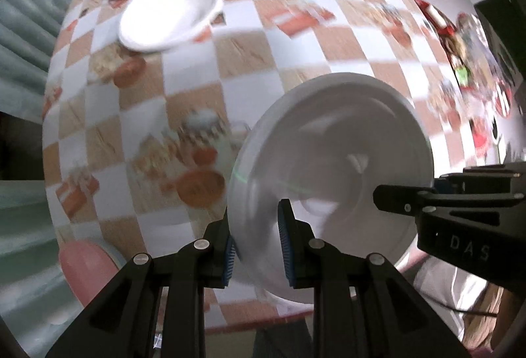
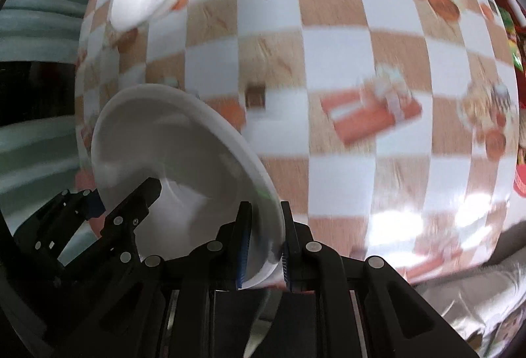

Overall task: Organize plates and bowls
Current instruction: 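Lift the white plate with both tools and carry it toward the stack, then lower the white plate onto the stack and open both tools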

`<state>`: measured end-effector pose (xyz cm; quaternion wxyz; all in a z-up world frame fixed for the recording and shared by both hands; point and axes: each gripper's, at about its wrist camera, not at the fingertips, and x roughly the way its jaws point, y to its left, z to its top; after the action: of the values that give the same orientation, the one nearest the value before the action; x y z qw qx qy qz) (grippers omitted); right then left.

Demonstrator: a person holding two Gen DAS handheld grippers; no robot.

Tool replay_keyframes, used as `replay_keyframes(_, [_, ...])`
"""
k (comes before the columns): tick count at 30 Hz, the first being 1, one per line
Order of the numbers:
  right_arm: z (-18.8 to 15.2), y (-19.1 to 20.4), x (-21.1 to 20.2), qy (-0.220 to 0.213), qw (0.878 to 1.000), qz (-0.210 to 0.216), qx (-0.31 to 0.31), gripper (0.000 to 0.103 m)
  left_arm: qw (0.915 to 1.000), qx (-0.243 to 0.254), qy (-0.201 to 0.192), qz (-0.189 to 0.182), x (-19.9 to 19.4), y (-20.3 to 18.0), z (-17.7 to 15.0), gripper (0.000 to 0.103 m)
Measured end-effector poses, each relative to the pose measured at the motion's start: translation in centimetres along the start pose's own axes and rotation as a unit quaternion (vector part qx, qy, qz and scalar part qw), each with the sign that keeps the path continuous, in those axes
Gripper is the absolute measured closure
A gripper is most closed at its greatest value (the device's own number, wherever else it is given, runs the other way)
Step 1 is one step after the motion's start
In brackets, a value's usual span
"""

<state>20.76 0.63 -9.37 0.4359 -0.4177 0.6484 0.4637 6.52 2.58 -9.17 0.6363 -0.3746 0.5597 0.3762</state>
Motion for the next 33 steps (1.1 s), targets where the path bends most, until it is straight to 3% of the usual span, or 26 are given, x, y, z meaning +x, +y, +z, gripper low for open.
replay_keyframes(6, [-2.7, -0.8, 2.0, 0.024, 1.000, -0.007, 0.017, 0.085, 0.9991, 0.022, 0.035, -0.005, 1.8, -1.0, -2.2, 0.077])
replay_keyframes(15, [-2.8, -0.9, 3.6, 0.033, 0.999, -0.010, 0.028, 0.085, 0.9982, 0.037, 0.046, -0.013, 2.7, -1.1, -2.6, 0.075])
replay_keyframes(16, [-3.0, -0.8, 3.8, 0.034, 0.999, -0.011, 0.026, 0.085, 0.9980, 0.037, 0.049, -0.015, 2.7, -1.1, -2.8, 0.073])
replay_keyframes(20, [-3.2, -0.2, 4.7, 0.047, 0.998, -0.016, 0.025, 0.085, 0.9979, 0.043, 0.048, -0.007, 2.3, -0.9, -3.0, 0.035])
replay_keyframes(22, [-3.5, -0.5, 4.7, 0.048, 0.998, -0.023, 0.027, 0.083, 0.9981, 0.043, 0.043, -0.001, 2.1, -0.8, -3.1, 0.031])
replay_keyframes(23, [-3.5, -0.7, 4.6, 0.047, 0.998, -0.025, 0.030, 0.064, 0.9982, 0.042, 0.042, 0.001, 1.9, -0.6, -3.0, 0.028])
replay_keyframes(24, [-3.4, -1.0, 4.4, 0.044, 0.998, -0.025, 0.035, 0.030, 0.9984, 0.040, 0.041, 0.001, 1.8, -0.4, -3.0, 0.024])
replay_keyframes(26, [-3.3, -1.6, 3.7, 0.029, 0.998, -0.027, 0.042, 0.009, 0.9988, 0.029, 0.040, 0.001, 1.5, 0.3, -3.0, 0.023])
replay_keyframes(31, [-2.2, -2.5, 2.2, 0.013, 0.998, -0.038, 0.056, 0.008, 0.9992, -0.014, 0.036, 0.013, 1.2, 2.3, -2.9, 0.016])
replay_keyframes(33, [-1.6, -3.0, 1.9, 0.011, 0.997, -0.041, 0.062, 0.008, 0.9978, -0.044, 0.046, 0.018, 1.6, 3.2, -2.5, 0.006])
